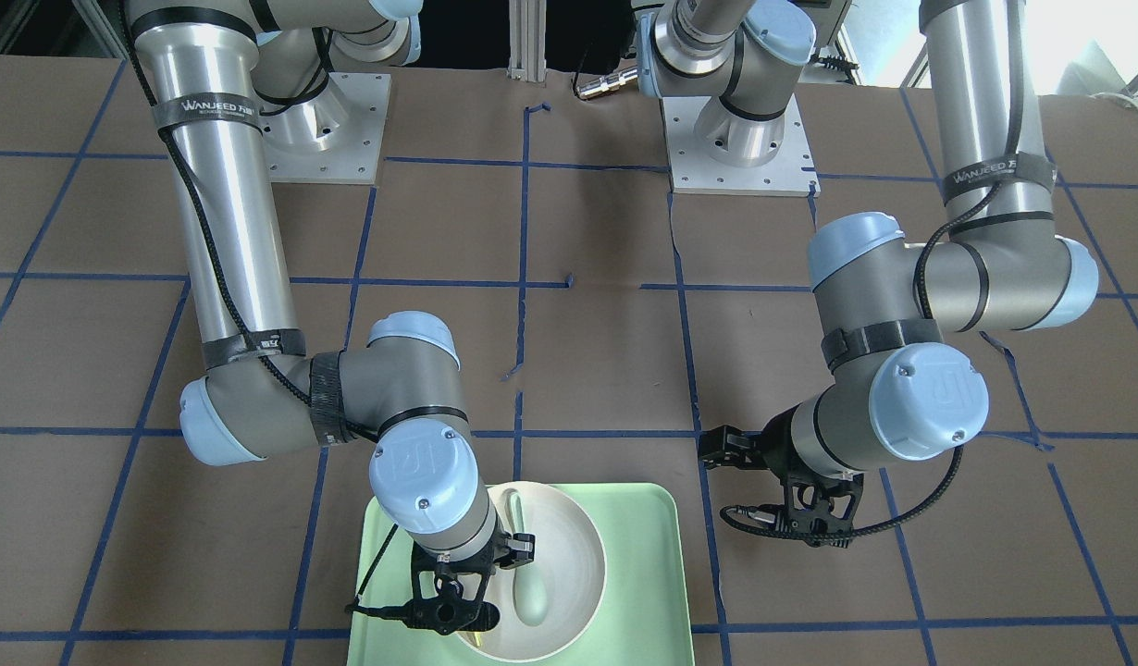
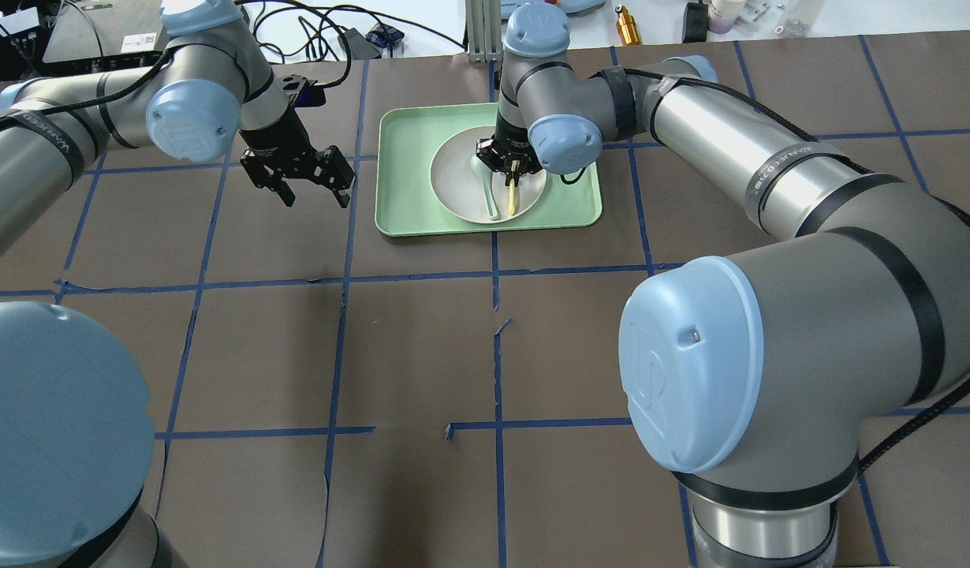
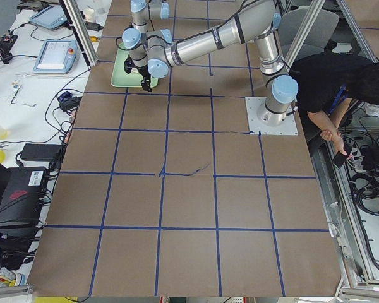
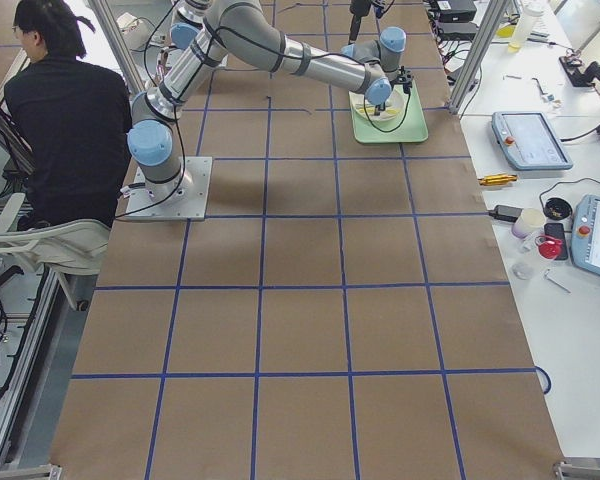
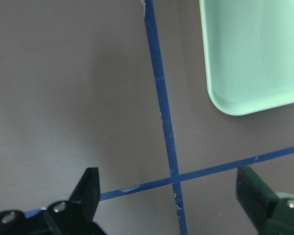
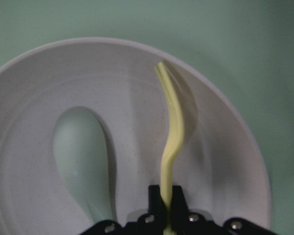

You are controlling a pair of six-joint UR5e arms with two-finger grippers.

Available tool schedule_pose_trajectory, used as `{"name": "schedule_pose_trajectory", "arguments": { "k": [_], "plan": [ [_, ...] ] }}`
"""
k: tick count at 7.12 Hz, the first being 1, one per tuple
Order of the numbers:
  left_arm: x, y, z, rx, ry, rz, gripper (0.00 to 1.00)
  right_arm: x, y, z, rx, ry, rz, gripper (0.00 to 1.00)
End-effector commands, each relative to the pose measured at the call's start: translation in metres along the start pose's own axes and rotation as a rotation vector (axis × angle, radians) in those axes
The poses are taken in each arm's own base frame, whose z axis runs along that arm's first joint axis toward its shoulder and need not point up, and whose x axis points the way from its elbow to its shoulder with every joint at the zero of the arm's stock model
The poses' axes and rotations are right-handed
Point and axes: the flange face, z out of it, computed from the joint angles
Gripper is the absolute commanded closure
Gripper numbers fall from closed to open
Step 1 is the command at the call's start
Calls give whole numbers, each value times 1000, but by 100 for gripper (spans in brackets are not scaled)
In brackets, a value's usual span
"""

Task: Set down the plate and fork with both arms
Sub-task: 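Move the fork beside the plate and set it on the tray with the right gripper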

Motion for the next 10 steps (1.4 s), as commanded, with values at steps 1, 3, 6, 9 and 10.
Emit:
{"name": "schedule_pose_trajectory", "arguments": {
  "k": [1, 3, 6, 9, 10],
  "plan": [
    [0, 0, -2, 4, -1, 9, 0, 0, 0, -5, 4, -1, 32, 100],
    [0, 0, -2, 5, -1, 11, 0, -1, 0, -47, 59, -2, 57, 100],
    [1, 1, -5, 10, -3, 10, 0, 88, -34, -81, 91, 15, -2, 100],
    [2, 1, -4, 8, -2, 7, 0, 110, -39, -32, 10, -78, -52, 100],
    [2, 1, -4, 8, -2, 5, 0, 110, -41, -31, 11, -83, -59, 100]
  ]
}}
